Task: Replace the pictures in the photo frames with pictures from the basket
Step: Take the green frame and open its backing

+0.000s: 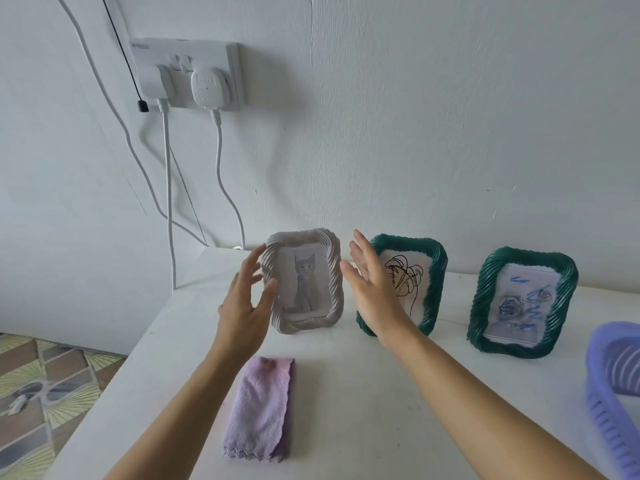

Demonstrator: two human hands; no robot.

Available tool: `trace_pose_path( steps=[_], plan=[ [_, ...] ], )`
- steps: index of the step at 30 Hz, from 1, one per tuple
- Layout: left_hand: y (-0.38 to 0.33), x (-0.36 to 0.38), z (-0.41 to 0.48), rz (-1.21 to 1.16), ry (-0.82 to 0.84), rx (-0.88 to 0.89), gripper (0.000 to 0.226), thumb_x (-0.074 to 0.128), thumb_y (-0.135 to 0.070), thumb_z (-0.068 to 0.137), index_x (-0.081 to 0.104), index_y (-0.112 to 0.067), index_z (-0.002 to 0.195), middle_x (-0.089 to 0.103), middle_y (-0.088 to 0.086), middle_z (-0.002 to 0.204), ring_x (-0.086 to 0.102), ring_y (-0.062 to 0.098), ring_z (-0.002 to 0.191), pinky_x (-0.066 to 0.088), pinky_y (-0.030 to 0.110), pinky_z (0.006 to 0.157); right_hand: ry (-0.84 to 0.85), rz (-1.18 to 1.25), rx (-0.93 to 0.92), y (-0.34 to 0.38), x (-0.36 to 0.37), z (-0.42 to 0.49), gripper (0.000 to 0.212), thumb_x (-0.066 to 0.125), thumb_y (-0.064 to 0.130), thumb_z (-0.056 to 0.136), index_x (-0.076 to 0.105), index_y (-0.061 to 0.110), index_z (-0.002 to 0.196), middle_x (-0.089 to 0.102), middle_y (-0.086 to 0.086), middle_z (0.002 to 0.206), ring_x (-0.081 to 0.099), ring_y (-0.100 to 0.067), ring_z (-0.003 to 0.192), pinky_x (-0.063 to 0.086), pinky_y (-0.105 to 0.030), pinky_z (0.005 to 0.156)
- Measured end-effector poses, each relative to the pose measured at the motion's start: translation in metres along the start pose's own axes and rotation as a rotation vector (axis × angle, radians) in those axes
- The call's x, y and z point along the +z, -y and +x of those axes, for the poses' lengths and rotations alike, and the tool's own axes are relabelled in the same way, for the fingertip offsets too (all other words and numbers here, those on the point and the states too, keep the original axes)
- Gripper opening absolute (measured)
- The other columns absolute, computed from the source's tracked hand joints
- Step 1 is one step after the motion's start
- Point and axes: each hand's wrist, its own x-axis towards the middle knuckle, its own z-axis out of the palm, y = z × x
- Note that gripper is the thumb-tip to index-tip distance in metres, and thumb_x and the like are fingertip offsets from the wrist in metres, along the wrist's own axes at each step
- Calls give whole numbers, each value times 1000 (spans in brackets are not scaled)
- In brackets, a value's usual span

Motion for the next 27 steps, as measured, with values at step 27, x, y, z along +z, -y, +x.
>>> trace_pose_path(
  steps=[27],
  plan=[
    [-51,146,-22,-239,194,-91,37,47,-7,102,53,-30,131,61,-11,118,58,2,110,55,23,85,-257,-276,-8,-51,-118,-43,39,52,23,100,46,36,137,45,25,134,42,-1,126,37,-37,113]
  ],
)
